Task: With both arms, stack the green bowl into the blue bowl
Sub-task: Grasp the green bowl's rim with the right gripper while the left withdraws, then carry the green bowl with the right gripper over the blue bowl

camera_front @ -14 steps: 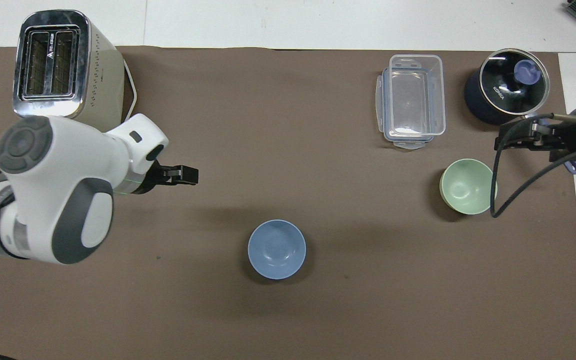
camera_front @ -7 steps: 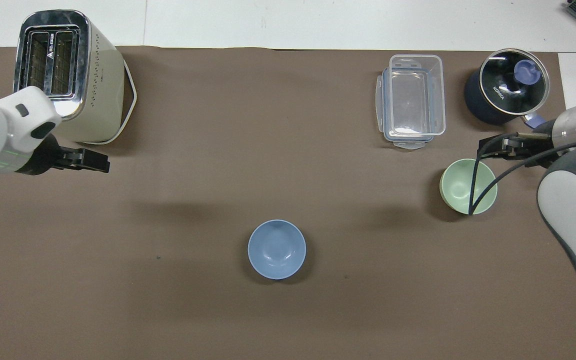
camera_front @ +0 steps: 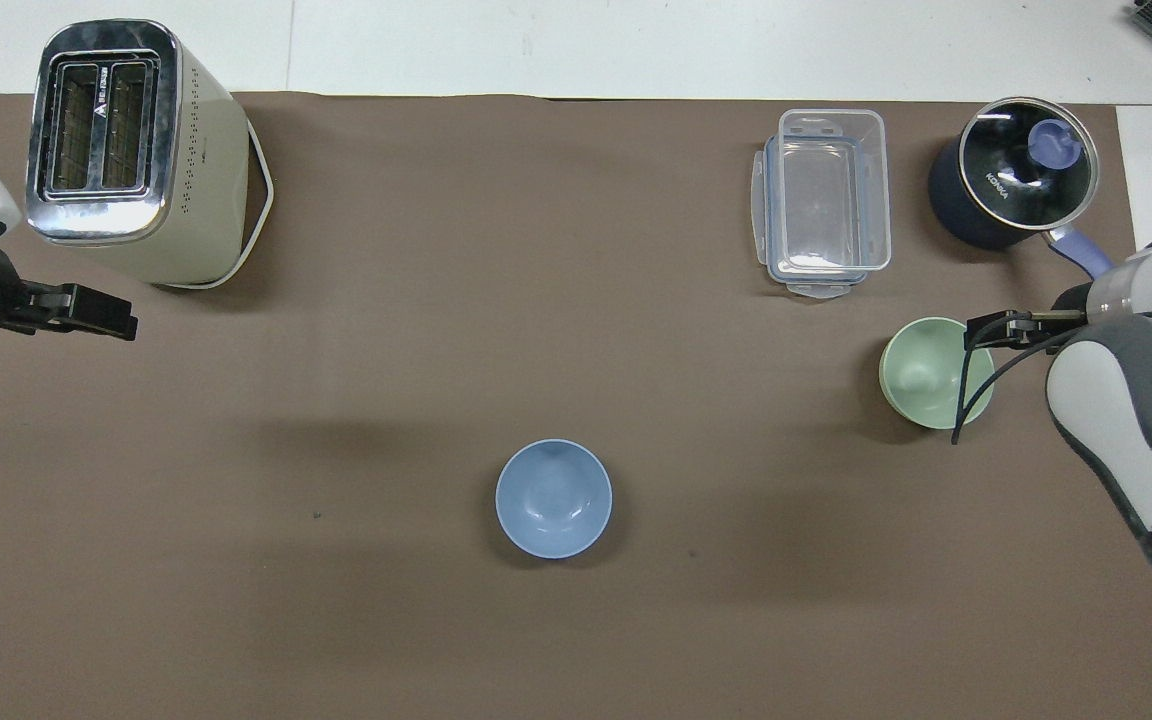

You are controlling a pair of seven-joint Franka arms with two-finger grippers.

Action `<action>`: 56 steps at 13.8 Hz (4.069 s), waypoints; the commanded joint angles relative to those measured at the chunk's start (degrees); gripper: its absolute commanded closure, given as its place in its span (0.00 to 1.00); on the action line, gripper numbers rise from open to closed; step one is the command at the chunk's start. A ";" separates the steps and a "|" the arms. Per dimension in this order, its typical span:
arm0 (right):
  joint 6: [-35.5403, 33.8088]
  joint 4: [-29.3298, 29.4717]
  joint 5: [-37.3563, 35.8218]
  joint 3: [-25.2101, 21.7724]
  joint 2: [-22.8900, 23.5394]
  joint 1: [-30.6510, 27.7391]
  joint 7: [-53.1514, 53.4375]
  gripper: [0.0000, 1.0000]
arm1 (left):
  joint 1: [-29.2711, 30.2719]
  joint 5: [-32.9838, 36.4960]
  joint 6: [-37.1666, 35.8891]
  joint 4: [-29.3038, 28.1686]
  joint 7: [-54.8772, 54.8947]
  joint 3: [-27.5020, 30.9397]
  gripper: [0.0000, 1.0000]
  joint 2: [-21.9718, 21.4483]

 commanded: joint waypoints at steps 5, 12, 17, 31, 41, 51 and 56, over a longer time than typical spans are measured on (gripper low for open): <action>12.77 -6.03 0.49 0.13 5.03 -2.77 -5.58 0.00 | 0.41 1.63 -10.14 7.80 -3.62 -0.66 0.00 0.20; 12.25 -6.65 1.20 0.21 5.13 -2.77 -7.78 0.12 | 0.15 1.54 -10.41 7.44 -3.62 -0.66 0.00 -0.24; 10.14 -6.21 1.28 0.30 4.25 -2.77 -8.57 0.46 | 0.41 1.54 -10.41 7.35 -3.62 -0.66 0.00 -0.24; 3.83 -4.46 1.46 0.83 0.56 -1.89 -8.39 1.00 | 0.32 1.54 -10.41 7.44 -3.62 -0.66 0.00 -0.24; -9.63 1.70 5.33 2.15 -5.42 8.63 2.57 1.00 | 0.32 1.54 -10.41 7.44 -3.62 -0.66 0.00 -0.24; -7.97 0.74 6.47 3.55 -5.51 27.01 20.86 1.00 | 0.32 1.54 -10.41 7.35 -3.62 -0.66 0.00 -0.24; -2.43 -2.69 6.56 3.55 -4.89 36.51 29.39 1.00 | 0.32 1.54 -10.41 7.35 -3.62 -0.66 0.00 -0.24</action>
